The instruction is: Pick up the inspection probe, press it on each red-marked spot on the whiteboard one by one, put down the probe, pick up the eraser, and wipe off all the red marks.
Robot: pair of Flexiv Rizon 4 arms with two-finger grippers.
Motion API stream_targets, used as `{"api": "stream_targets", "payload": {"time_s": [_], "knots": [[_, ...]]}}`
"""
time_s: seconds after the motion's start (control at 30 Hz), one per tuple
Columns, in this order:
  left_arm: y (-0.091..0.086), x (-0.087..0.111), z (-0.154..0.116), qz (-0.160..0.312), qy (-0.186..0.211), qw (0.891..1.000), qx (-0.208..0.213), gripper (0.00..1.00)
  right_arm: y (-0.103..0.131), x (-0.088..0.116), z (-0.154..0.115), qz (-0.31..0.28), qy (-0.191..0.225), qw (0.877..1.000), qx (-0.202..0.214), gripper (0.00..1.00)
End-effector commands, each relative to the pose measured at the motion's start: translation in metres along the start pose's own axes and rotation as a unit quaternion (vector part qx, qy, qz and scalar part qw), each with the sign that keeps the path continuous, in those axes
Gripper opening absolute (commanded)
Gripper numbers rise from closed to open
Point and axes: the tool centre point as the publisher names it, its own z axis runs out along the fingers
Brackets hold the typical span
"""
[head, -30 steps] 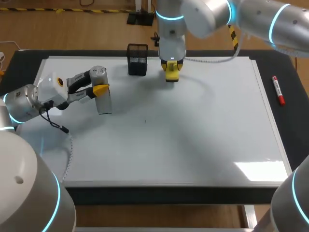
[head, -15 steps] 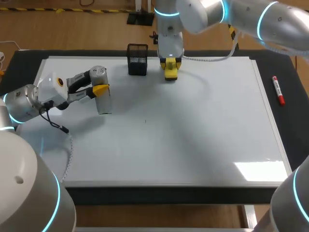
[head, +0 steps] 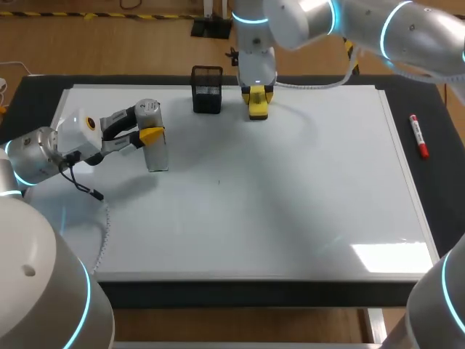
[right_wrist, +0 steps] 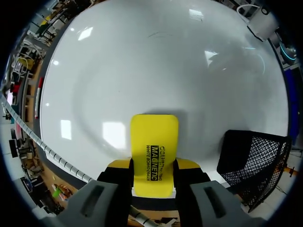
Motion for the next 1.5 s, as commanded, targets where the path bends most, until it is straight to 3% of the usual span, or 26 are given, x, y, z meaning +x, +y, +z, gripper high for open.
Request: {"api": "stream_targets", "payload": {"time_s": [0.03, 0.07, 0.1, 0.13, 0.4, 0.53, 0.7, 0.97, 1.2, 1.5], "knots": [[-0.001, 0.001, 0.000, 0.001, 0.000, 1.000, 0.000, 0.00, -0.004, -0.002, 0.003, 0.000, 0.005, 1.000, -0.005, 0.31], [-0.001, 0.001, 0.000, 0.001, 0.000, 1.000, 0.000, 0.00, -0.004, -0.001, 0.003, 0.002, 0.002, 1.000, -0.007, 0.44], [-0.001, 0.001, 0.000, 0.001, 0.000, 1.000, 0.000, 0.00, -0.003, 0.000, 0.003, 0.003, 0.000, 1.000, -0.006, 0.65], [-0.001, 0.001, 0.000, 0.001, 0.000, 1.000, 0.000, 0.00, -0.002, 0.001, 0.002, 0.006, 0.001, 1.000, -0.006, 1.00], [-0.001, 0.001, 0.000, 0.001, 0.000, 1.000, 0.000, 0.00, 0.007, 0.020, -0.008, 0.044, -0.003, 0.999, -0.010, 1.00], [-0.001, 0.001, 0.000, 0.001, 0.000, 1.000, 0.000, 0.00, 0.010, 0.031, -0.017, 0.071, -0.027, 0.997, -0.009, 1.00], [-0.001, 0.001, 0.000, 0.001, 0.000, 1.000, 0.000, 0.00, 0.013, 0.047, -0.030, 0.148, -0.054, 0.987, -0.026, 1.00], [-0.001, 0.001, 0.000, 0.001, 0.000, 1.000, 0.000, 0.00, 0.013, 0.069, -0.049, 0.256, -0.138, 0.955, -0.053, 1.00], [-0.001, 0.001, 0.000, 0.001, 0.000, 1.000, 0.000, 0.00, 0.016, 0.084, -0.068, 0.347, -0.209, 0.910, -0.084, 1.00], [-0.001, 0.001, 0.000, 0.001, 0.000, 1.000, 0.000, 0.00, 0.015, 0.099, -0.099, 0.411, -0.255, 0.871, -0.088, 1.00]]}}
